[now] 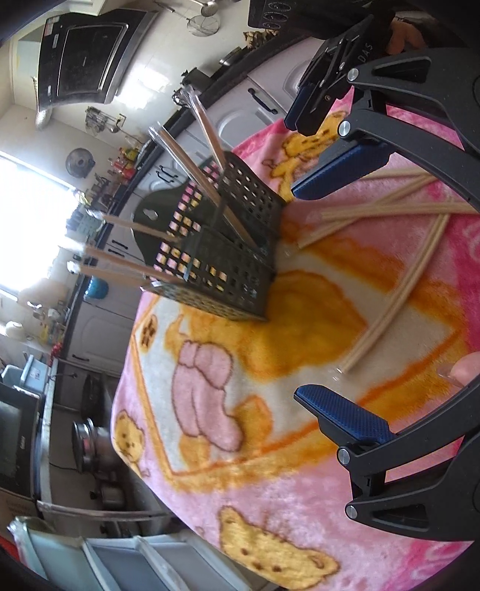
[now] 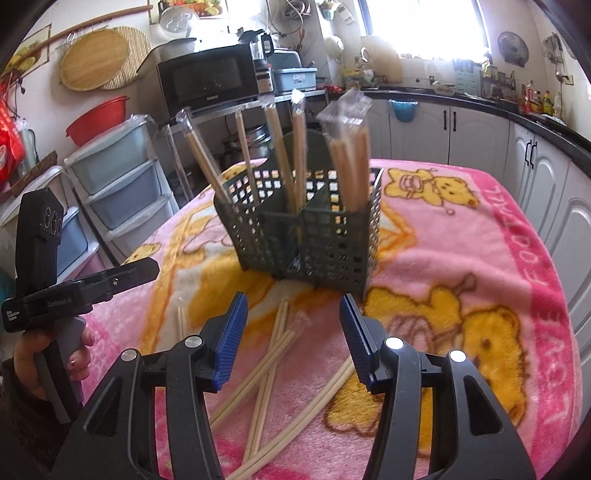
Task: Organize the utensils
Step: 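Close the left tool on a wooden chopstick while the right tool grasps another chopstick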
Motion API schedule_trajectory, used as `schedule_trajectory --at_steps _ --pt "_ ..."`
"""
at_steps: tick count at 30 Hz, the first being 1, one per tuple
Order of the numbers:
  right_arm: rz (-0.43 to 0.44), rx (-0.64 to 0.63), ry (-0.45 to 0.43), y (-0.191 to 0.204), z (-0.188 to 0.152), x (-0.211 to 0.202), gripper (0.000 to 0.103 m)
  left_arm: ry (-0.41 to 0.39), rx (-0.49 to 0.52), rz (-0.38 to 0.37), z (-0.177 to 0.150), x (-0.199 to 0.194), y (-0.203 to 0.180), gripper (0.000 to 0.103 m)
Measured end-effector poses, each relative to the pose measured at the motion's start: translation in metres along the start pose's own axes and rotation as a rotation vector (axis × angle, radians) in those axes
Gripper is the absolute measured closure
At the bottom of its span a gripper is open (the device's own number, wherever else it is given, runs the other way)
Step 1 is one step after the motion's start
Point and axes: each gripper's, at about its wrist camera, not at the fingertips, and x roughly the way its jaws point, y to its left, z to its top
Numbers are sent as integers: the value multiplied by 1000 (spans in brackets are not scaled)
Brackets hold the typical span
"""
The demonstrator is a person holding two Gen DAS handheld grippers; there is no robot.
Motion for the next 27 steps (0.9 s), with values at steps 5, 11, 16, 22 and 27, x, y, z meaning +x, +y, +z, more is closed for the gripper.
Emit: schedule_trajectory --at_steps 5,11,16,22,27 --pt "16 -10 28 7 -5 11 53 30 -36 18 -8 6 14 11" --pt "24 -17 64 12 -9 26 53 61 -67 39 -16 16 30 11" --pt "25 -14 99 12 -12 40 53 107 -111 21 -25 29 42 11" --pt "33 31 157 3 -16 59 53 143 -165 -21 -30 39 49 28" --pt "46 79 213 -6 -18 78 53 148 -185 -21 -28 46 53 43"
